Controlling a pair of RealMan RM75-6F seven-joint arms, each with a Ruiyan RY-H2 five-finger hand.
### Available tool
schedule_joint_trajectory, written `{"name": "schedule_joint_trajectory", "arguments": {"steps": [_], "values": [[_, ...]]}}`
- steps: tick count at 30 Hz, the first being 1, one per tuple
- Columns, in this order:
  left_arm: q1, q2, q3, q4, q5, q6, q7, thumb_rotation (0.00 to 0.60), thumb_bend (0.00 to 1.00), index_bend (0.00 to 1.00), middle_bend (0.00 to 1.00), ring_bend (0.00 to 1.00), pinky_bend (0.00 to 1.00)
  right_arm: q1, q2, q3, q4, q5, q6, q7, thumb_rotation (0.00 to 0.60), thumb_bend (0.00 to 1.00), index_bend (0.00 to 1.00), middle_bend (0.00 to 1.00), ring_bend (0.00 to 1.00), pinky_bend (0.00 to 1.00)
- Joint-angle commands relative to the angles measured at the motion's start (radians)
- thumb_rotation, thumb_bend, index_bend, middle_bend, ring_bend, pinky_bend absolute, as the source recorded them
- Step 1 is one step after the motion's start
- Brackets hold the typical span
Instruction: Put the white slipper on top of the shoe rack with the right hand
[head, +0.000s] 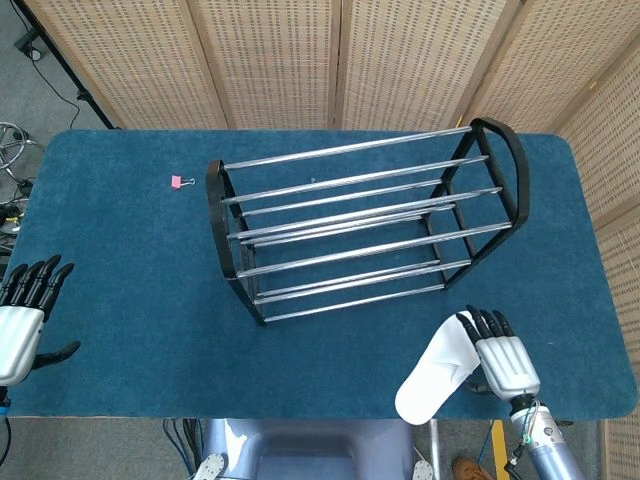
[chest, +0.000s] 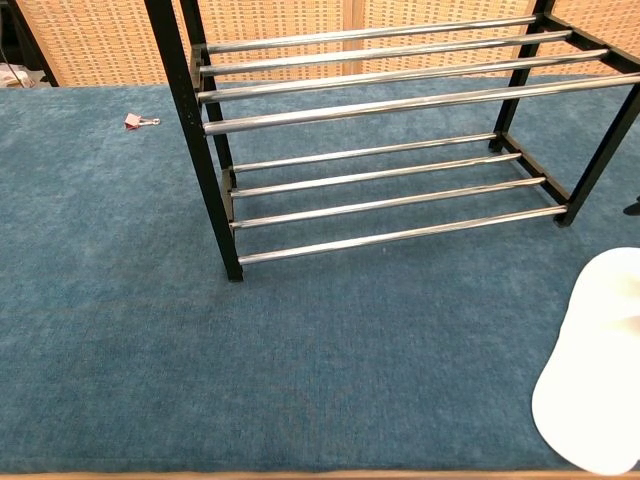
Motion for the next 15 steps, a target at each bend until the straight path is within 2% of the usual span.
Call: {"name": "schedule_joint_trajectory", "arguments": {"steps": [1,6,15], "values": [[0.000,0.000,0.000,0.000,-0.001,0.001,0.001,0.600,0.00,0.00,0.00,0.00,0.00,0.010,-0.010,0.002,-0.012,0.014,-0.003,-0.021,0.600,0.00,0.00,0.00,0.00,0.00],[0.002,0.001,-0.001,-0.002,-0.003,0.003,0.001,0.600,0.00,0.00,0.00,0.00,0.00,0.025,-0.022,0.001,-0.037,0.027,-0.003,-0.048,0.600,0.00,0.00,0.00,0.00,0.00],[0.002,0.001,-0.002,-0.003,-0.009,0.001,0.004,0.600,0.00,0.00,0.00,0.00,0.00,0.068,-0.083,0.019,-0.037,0.116,-0.015,-0.116,0.600,0.00,0.00,0.00,0.00,0.00]]}}
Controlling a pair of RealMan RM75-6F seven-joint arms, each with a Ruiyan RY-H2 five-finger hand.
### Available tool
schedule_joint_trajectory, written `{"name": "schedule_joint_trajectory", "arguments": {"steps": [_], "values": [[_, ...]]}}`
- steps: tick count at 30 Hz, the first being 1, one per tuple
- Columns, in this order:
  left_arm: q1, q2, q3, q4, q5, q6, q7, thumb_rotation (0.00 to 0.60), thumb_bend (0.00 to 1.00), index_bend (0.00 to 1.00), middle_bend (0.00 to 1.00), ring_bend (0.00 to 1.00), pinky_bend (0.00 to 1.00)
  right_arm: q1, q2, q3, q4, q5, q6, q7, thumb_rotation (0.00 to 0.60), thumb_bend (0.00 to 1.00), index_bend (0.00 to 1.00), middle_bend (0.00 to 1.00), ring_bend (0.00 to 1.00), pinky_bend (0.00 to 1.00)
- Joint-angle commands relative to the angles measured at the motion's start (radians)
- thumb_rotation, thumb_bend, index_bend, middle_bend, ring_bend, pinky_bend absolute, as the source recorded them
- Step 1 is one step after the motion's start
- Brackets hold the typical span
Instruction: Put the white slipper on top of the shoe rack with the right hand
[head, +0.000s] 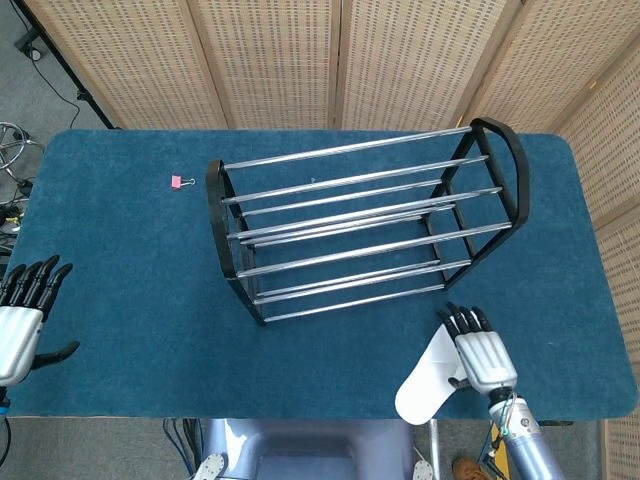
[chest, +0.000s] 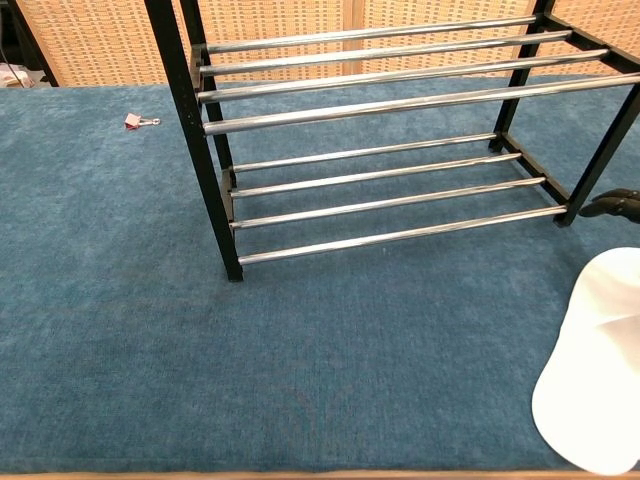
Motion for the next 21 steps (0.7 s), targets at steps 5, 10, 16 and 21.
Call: {"name": "schedule_joint_trajectory", "arguments": {"steps": [5,10,16,21], "values": [[0.000,-0.001,0.000,0.000,-0.001,0.000,0.001,0.600,0.00,0.00,0.00,0.00,0.00,0.027,-0.059,0.008,0.047,0.051,0.020,-0.067,0.600,0.00,0.00,0.00,0.00,0.00],[-0.001,-0.002,-0.001,-0.001,-0.004,-0.002,0.002,0.600,0.00,0.00,0.00,0.00,0.00,0.031,-0.081,0.004,0.066,0.065,0.038,-0.083,0.600,0.00,0.00,0.00,0.00,0.00],[0.000,-0.003,0.000,-0.002,-0.005,-0.003,0.004,0.600,0.00,0.00,0.00,0.00,0.00,0.030,-0.094,-0.004,0.087,0.076,0.065,-0.098,0.600,0.00,0.00,0.00,0.00,0.00],[0.000,-0.003,0.001,-0.003,-0.005,-0.003,0.005,0.600,0.00,0.00,0.00,0.00,0.00,0.022,-0.084,-0.013,0.095,0.085,0.086,-0.107,0.600,0.00,0.00,0.00,0.00,0.00]]}}
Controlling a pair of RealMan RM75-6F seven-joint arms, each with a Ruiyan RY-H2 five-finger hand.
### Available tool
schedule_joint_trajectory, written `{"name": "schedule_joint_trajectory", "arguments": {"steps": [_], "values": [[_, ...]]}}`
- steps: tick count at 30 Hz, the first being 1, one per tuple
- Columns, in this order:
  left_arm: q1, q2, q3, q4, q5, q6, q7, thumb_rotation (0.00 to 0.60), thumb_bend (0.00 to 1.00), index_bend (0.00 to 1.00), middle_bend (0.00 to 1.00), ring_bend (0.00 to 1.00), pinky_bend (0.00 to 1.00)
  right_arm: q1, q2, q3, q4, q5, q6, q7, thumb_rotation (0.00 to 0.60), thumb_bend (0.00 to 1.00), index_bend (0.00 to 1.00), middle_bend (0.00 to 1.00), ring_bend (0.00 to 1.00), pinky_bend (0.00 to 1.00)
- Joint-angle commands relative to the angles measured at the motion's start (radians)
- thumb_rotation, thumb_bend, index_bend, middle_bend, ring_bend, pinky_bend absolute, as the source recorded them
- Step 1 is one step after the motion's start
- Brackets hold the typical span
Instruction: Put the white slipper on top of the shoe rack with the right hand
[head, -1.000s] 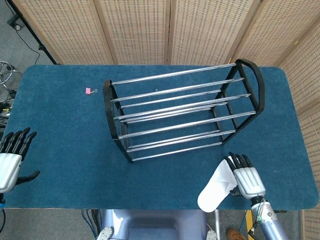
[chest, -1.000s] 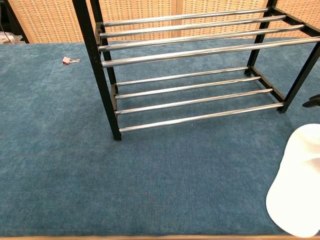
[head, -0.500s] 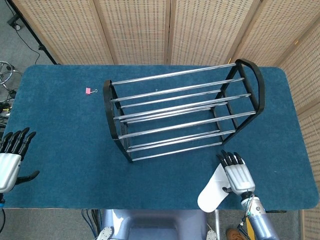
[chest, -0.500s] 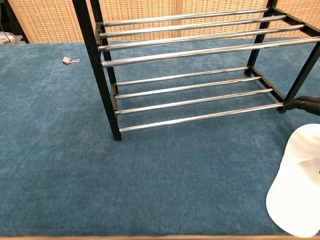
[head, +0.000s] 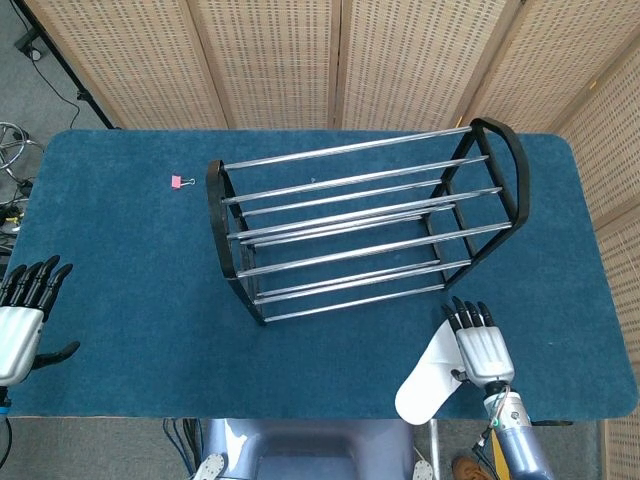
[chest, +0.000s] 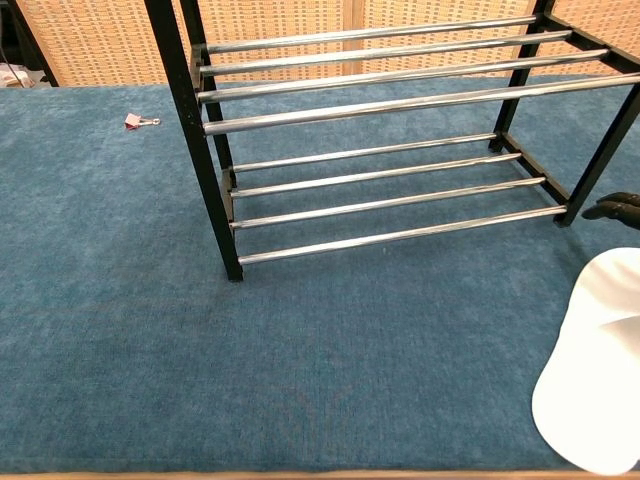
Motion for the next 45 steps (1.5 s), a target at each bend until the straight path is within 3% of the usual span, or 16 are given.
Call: {"name": "schedule_joint_trajectory", "arguments": {"steps": [1,13,17,19,25,28,32,40,43,45], "values": [[0.000,0.000,0.000,0.000,-0.001,-0.002,0.001,0.600,0.00,0.00,0.00,0.00,0.00,-0.007,0.009,-0.006,0.010,0.015,0.012,-0.015,0.600,0.00,0.00,0.00,0.00,0.00],[-0.001,-0.005,0.002,-0.003,-0.001,-0.004,0.010,0.600,0.00,0.00,0.00,0.00,0.00,-0.013,0.028,-0.010,0.043,0.019,0.013,0.054,0.600,0.00,0.01,0.00,0.00,0.00],[-0.002,-0.006,0.003,-0.003,-0.002,-0.006,0.013,0.600,0.00,0.00,0.00,0.00,0.00,-0.012,0.025,-0.012,0.061,-0.004,0.013,0.090,0.600,0.01,0.09,0.06,0.05,0.12],[-0.002,-0.007,0.003,-0.003,-0.002,-0.007,0.014,0.600,0.00,0.00,0.00,0.00,0.00,-0.012,0.021,-0.013,0.069,-0.015,0.011,0.110,0.600,0.09,0.13,0.12,0.12,0.24],[-0.002,-0.007,0.002,-0.003,-0.004,-0.007,0.013,0.600,0.00,0.00,0.00,0.00,0.00,-0.020,-0.006,-0.021,0.115,-0.102,0.027,0.230,0.600,0.46,0.29,0.29,0.32,0.45],[-0.002,-0.007,0.002,-0.003,-0.004,-0.007,0.013,0.600,0.00,0.00,0.00,0.00,0.00,-0.024,-0.016,-0.030,0.142,-0.146,0.040,0.264,0.600,0.57,0.35,0.36,0.39,0.53],[-0.002,-0.007,0.003,-0.003,-0.002,-0.006,0.013,0.600,0.00,0.00,0.00,0.00,0.00,-0.028,-0.026,-0.036,0.164,-0.178,0.053,0.283,0.600,0.63,0.41,0.42,0.45,0.60],[-0.002,-0.006,0.003,-0.003,-0.002,-0.006,0.010,0.600,0.00,0.00,0.00,0.00,0.00,-0.033,-0.040,-0.046,0.200,-0.223,0.070,0.296,0.600,0.64,0.57,0.52,0.54,0.67],[-0.002,-0.007,0.003,-0.002,-0.002,-0.007,0.011,0.600,0.00,0.00,0.00,0.00,0.00,-0.036,-0.048,-0.053,0.219,-0.261,0.087,0.311,0.600,0.64,0.60,0.55,0.56,0.68],[-0.002,-0.007,0.004,-0.004,-0.002,-0.008,0.010,0.600,0.00,0.00,0.00,0.00,0.00,-0.035,-0.061,-0.068,0.256,-0.349,0.133,0.332,0.600,0.64,0.61,0.56,0.57,0.68]]}}
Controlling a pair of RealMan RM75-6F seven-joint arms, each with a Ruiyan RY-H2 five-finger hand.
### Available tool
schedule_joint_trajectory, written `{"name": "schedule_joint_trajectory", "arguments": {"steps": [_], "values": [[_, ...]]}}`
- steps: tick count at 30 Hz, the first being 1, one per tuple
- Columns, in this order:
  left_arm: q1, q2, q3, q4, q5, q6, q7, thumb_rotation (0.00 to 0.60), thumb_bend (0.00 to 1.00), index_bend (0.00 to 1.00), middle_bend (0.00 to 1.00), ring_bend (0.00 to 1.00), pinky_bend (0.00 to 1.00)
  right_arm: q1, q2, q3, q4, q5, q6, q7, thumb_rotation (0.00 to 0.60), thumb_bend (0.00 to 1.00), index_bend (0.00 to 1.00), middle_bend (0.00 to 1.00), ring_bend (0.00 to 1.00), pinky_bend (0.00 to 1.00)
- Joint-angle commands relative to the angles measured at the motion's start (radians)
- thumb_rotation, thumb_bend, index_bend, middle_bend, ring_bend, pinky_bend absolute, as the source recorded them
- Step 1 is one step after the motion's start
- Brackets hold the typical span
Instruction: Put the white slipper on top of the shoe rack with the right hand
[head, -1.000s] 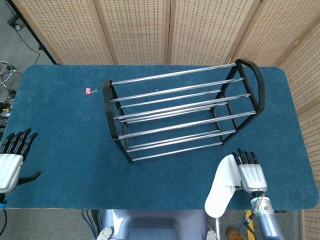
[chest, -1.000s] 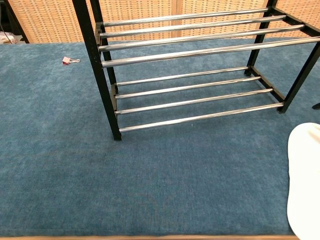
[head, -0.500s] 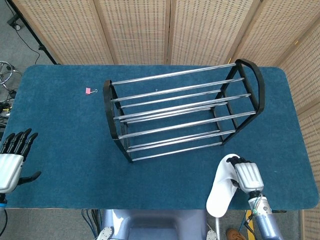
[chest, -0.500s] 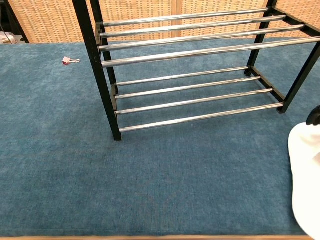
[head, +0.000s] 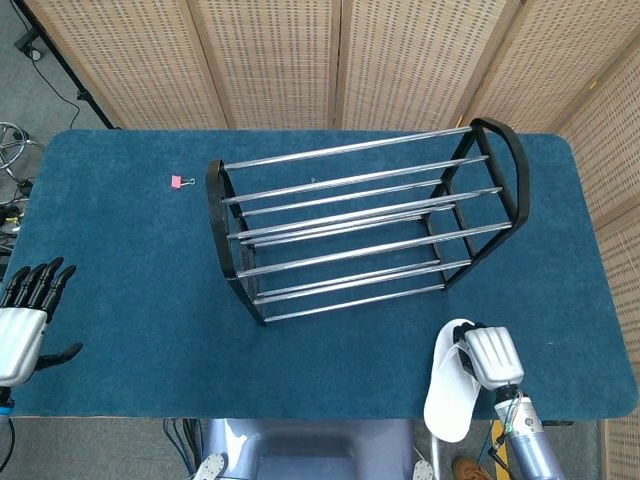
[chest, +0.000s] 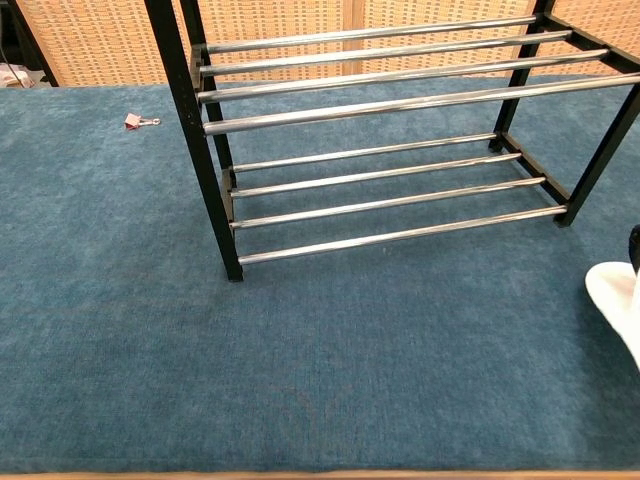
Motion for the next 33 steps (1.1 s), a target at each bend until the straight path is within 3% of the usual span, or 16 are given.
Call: {"name": "schedule_joint_trajectory", "arguments": {"steps": [1,11,25,33], "values": [[0.000,0.000,0.001,-0.002,0.001,0.000,-0.001,0.600,0.00,0.00,0.00,0.00,0.00,-0.002,-0.023,-0.021,0.062,-0.115,0.064,0.043,0.600,0.64,0.61,0.56,0.57,0.68],[0.001,-0.001,0.002,-0.003,0.002,0.000,0.002,0.600,0.00,0.00,0.00,0.00,0.00,0.047,-0.108,0.001,0.251,-0.336,0.211,0.168,0.600,0.65,0.64,0.59,0.61,0.68],[0.000,0.009,-0.001,-0.003,-0.002,-0.001,-0.027,0.600,0.00,0.00,0.00,0.00,0.00,0.113,-0.253,0.049,0.429,-0.359,0.216,0.217,0.600,0.65,0.67,0.62,0.61,0.68],[-0.001,0.015,-0.003,0.000,-0.006,-0.004,-0.042,0.600,0.00,0.00,0.00,0.00,0.00,0.126,-0.266,0.055,0.467,-0.354,0.227,0.249,0.600,0.64,0.67,0.62,0.61,0.68]]}}
